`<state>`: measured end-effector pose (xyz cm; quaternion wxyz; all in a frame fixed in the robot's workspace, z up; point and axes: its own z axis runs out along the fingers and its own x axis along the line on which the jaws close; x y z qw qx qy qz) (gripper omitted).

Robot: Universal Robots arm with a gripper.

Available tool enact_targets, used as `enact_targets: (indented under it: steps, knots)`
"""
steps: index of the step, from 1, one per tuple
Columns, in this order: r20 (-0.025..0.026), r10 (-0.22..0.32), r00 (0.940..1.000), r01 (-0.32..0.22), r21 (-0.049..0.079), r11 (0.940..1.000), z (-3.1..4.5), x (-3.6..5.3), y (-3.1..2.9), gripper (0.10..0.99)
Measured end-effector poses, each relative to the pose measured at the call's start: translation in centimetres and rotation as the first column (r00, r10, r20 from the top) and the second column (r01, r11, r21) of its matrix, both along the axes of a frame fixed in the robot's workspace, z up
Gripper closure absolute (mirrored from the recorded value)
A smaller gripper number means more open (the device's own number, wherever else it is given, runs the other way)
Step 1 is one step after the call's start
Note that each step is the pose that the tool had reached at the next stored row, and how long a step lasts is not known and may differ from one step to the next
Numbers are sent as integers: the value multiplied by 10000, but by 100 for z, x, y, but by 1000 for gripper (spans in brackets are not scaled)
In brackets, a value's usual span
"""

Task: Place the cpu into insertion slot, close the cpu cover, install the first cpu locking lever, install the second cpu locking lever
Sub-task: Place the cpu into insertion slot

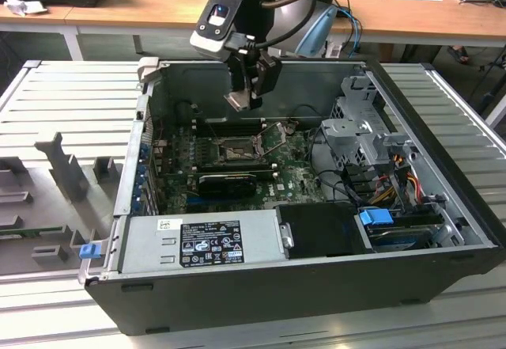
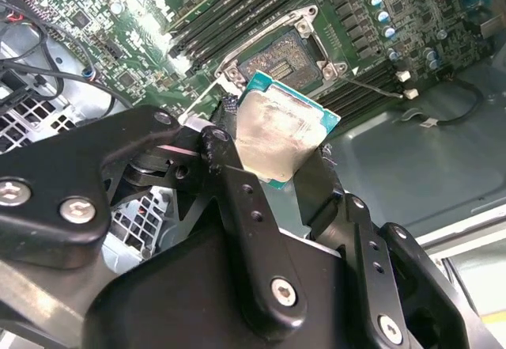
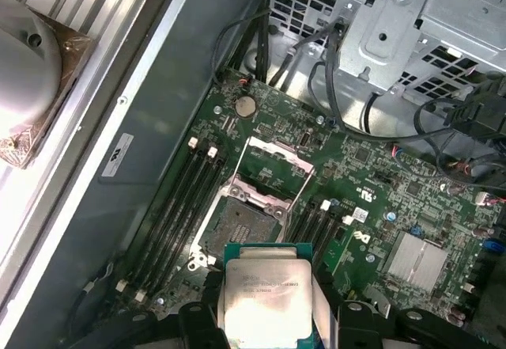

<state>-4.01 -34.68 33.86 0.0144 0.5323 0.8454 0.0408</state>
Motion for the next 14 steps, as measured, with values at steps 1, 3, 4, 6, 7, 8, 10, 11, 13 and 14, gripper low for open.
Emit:
enact_targets:
  steps: [1,3,4,6,7,8,10,11,13,14]
  knots:
    - [-1,-56,10000,56,0,10000,-2,0,0,557]
    - [0,-115,9999,115,0,9999,-5,0,0,557]
    - [0,-155,9999,155,0,9999,-7,0,0,557]
    - [0,-235,9997,235,0,9997,-11,0,0,557]
    - [0,-263,9997,263,0,9997,-12,0,0,557]
    - [0,-298,9996,298,0,9996,-14,0,0,557]
    - [0,-405,9992,405,0,9992,-18,0,0,557]
    - [0,-489,9988,489,0,9988,-22,0,0,557]
    - [0,-558,9984,558,-1,9984,-25,0,0,557]
    - [0,-607,9982,607,0,9982,-27,0,0,557]
